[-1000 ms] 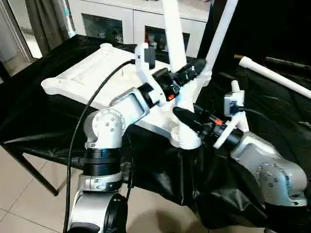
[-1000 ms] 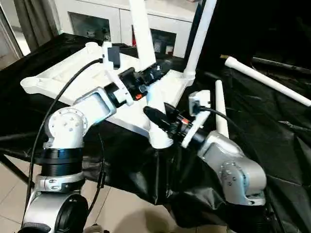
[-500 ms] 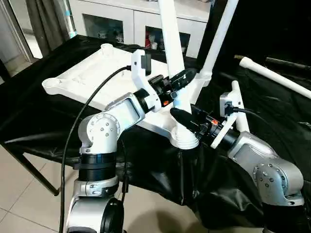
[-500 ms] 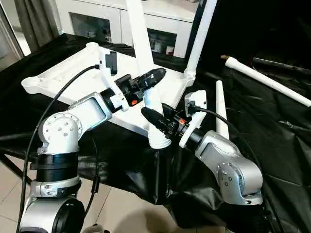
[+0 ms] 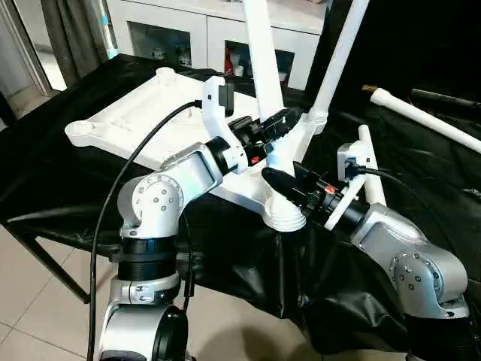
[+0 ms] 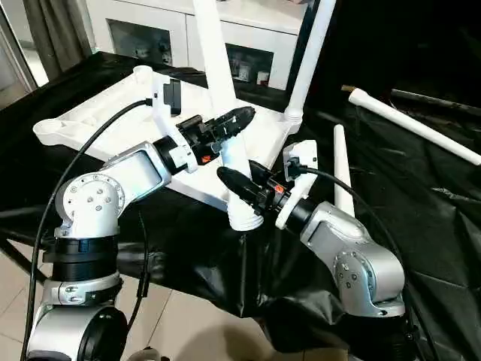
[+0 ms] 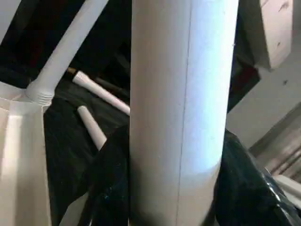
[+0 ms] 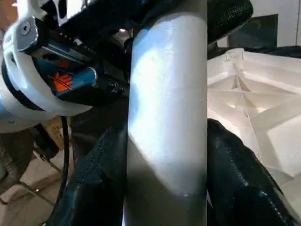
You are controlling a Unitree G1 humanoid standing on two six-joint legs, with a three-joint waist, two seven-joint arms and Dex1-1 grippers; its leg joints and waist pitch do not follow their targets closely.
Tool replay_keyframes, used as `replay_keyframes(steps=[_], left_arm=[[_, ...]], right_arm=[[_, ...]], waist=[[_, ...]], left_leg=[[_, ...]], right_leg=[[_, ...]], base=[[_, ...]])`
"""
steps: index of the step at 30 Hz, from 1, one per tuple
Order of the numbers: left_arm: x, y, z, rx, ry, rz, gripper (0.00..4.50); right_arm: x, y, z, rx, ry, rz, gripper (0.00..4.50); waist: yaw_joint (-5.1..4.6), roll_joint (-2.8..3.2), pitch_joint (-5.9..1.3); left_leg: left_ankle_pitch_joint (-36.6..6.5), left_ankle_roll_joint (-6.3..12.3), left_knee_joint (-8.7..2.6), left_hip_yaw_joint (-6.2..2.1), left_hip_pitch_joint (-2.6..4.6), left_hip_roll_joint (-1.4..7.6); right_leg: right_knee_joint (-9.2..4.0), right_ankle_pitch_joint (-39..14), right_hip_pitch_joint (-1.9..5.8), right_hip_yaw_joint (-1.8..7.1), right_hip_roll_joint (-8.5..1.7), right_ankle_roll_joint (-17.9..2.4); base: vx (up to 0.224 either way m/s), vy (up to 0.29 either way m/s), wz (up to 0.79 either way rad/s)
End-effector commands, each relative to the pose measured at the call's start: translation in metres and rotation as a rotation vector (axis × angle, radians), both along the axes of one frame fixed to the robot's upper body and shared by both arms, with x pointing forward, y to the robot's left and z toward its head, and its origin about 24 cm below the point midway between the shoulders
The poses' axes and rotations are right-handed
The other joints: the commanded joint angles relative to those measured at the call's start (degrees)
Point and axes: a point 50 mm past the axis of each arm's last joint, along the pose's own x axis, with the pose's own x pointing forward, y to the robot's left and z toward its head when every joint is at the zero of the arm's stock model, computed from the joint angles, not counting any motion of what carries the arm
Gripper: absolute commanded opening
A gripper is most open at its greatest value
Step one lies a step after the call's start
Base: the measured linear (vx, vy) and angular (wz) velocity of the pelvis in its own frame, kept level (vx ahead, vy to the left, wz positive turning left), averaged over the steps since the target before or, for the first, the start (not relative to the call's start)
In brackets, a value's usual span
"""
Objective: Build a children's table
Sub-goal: Pick table leg
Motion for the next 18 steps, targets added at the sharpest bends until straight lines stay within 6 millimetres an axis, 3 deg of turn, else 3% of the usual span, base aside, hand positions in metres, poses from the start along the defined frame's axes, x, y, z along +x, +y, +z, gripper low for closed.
replay_keyframes(steps=[1, 12, 18], left_arm=[[-0.007, -0.012, -0.001, 0.036, -0.010, -0.066, 1.88], [-0.020, -0.008, 0.014, 0.084, -0.184, -0.278, 1.88], [-0.020, -0.004, 0.021, 0.086, -0.208, -0.361, 1.88]], right_arm=[[0.006, -0.007, 0.004, -0.033, -0.022, -0.060, 2.65], [0.005, -0.014, 0.012, -0.069, 0.051, 0.140, 3.51], [0.001, -0.019, 0.018, -0.050, 0.114, 0.288, 3.51]], waist=[[-0.18, 0.29, -4.16], [-0.09, 0.20, -4.16], [0.16, 0.20, -4.30]], left_leg=[[-8.5, 0.55, -3.88, -0.26, 0.11, 0.92], [-8.0, 0.61, -3.78, -0.11, 0.25, 0.83], [-6.8, 0.76, -3.62, -0.11, 0.16, 0.94]], right_leg=[[-4.82, -20.8, 3.63, 2.60, -4.04, -0.3], [-4.51, -20.3, 3.81, 2.73, -4.01, -1.3], [-4.31, -19.8, 3.91, 2.78, -4.10, -2.2]], base=[[0.000, 0.000, 0.00], [0.000, 0.000, 0.00], [0.000, 0.000, 0.00]])
